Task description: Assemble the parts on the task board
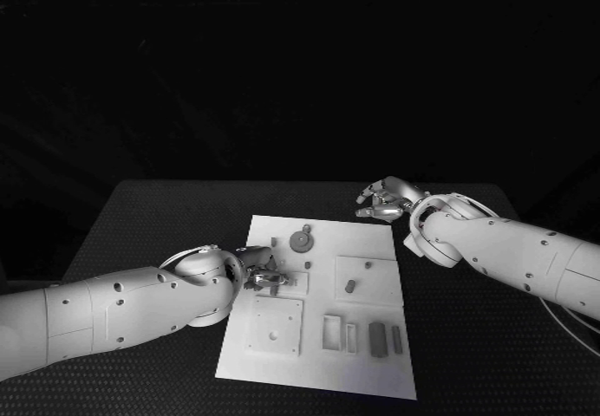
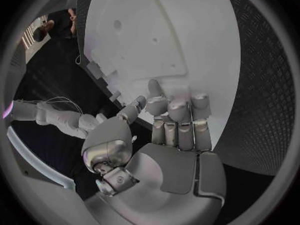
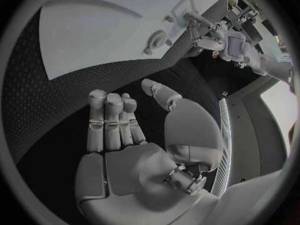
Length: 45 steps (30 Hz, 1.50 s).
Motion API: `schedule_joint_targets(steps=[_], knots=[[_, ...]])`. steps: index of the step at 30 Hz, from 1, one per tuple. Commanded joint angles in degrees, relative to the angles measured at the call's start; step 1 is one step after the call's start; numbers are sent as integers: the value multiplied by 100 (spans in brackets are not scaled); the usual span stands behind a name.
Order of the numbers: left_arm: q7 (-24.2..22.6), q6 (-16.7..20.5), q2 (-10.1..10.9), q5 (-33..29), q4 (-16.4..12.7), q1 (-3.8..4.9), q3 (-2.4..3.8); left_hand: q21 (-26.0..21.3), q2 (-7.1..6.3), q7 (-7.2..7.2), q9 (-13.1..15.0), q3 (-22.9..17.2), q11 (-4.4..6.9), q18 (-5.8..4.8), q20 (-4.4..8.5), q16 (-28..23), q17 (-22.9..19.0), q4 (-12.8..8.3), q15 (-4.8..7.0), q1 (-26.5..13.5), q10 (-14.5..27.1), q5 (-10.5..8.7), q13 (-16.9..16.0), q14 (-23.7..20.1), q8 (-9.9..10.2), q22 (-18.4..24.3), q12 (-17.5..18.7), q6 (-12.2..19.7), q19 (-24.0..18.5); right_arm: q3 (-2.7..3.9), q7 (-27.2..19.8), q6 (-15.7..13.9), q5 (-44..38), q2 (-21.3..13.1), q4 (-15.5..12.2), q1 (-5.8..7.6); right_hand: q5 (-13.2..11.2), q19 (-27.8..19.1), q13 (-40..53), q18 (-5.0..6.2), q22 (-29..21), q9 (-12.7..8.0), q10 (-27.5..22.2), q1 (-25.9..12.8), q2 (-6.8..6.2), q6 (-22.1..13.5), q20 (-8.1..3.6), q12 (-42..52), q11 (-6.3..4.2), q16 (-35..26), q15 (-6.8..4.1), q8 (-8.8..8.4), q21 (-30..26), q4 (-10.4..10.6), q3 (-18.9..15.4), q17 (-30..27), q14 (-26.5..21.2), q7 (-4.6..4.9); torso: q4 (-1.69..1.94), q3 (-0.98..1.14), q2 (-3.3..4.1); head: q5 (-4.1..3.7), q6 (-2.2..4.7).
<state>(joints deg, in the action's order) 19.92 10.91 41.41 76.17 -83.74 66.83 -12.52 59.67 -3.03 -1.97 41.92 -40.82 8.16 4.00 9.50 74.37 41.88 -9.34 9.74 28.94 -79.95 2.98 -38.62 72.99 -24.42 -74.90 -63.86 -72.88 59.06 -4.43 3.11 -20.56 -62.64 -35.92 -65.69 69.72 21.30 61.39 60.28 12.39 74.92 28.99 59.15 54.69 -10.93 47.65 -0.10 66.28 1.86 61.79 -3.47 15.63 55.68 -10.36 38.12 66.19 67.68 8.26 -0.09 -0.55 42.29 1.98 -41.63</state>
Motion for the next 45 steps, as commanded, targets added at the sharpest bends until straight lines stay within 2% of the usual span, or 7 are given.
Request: schedule_joint_targets(steps=[1, 20, 30, 40, 41, 42, 45], knots=[[-34, 29, -10, -44, -11, -2, 1, -20, -79, 4, 10, -8, -1, 71, 519, 24, -3, 36, 39, -7, 18, -22, 5, 6, -28, -77, -20, 22, 33, 1, -34, 41, -33, 7, -3, -2, 18, 26, -6, 261, 100, -9, -632, -44, 9, 143, -28, 26, 87, 33, 2, 21, -23, -14, -5, -8, -21, 85, 1, 1, 1, 4, 5], [-113, 93, -24, -121, 12, -3, 26, -18, -115, 3, 25, -35, 0, 78, 525, 27, -2, 46, 51, 0, 20, -22, 4, 2, -40, -76, -23, 32, 37, 1, -33, 48, -33, 14, 5, -2, 33, 27, -11, 261, 100, -10, -632, -46, 9, 141, -28, 29, 88, 35, 3, 20, -23, -17, -6, -10, -22, 85, 1, 1, 0, -7, 14], [-129, 134, -27, -370, 31, -3, 45, -28, -578, 13, 79, 389, -11, 75, 520, 21, -7, 159, 71, -389, 39, -21, 6, -32, -63, -71, -16, 90, 12, 1, -33, 49, -33, 24, 17, -3, 37, 28, -13, 261, 101, -11, -633, -49, 8, 140, -28, 30, 88, 35, 3, 19, -24, -18, -9, -12, -22, 86, -8, 5, 1, -6, 17], [-98, 12, -31, -937, 128, 2, 382, -63, -751, -4, 119, 602, 8, 124, 555, 18, -8, 360, 119, -693, 58, -17, 3, -63, -76, -58, -5, 128, -28, 1, -34, 50, -33, 35, 35, -3, 40, 28, -16, 261, 100, -11, -633, -51, 8, 139, -28, 31, 89, 35, 3, 19, -24, -18, -11, -13, -23, 86, 1, 4, -1, -20, 41], [-65, -50, -26, -1025, 145, 3, 453, -65, -715, -1, 129, 668, 5, 125, 555, 21, -6, 344, 125, -733, 63, -18, 0, -72, -78, -62, -5, 142, -45, 1, -34, 48, -33, 36, 34, -3, 40, 28, -16, 261, 100, -11, -633, -52, 8, 139, -28, 31, 89, 36, 3, 19, -24, -18, -11, -14, -23, 86, 1, 4, 0, -19, 45], [-45, -97, -12, -971, 147, 5, 501, -67, -534, 3, 155, 943, 7, 134, 558, 28, 3, 147, 136, -824, 83, -13, -13, -105, -84, -79, -7, 176, -105, 1, -34, 48, -33, 35, 34, -3, 41, 28, -16, 261, 100, -11, -633, -53, 9, 139, -28, 31, 89, 36, 4, 19, -25, -18, -11, -14, -23, 86, 0, 3, 2, -26, 57], [-9, -186, 36, -999, 160, 48, 590, -82, -387, -11, 179, 1251, 16, 165, 576, 26, 5, -156, 166, -975, 106, -17, -21, -139, -87, -79, 4, 200, -154, 1, -28, 49, -33, 28, 44, -2, 42, 29, -18, 261, 100, -11, -633, -58, 13, 139, -27, 31, 89, 36, 4, 19, -25, -14, -13, -15, -23, 86, 0, 0, 1, -42, 58]])
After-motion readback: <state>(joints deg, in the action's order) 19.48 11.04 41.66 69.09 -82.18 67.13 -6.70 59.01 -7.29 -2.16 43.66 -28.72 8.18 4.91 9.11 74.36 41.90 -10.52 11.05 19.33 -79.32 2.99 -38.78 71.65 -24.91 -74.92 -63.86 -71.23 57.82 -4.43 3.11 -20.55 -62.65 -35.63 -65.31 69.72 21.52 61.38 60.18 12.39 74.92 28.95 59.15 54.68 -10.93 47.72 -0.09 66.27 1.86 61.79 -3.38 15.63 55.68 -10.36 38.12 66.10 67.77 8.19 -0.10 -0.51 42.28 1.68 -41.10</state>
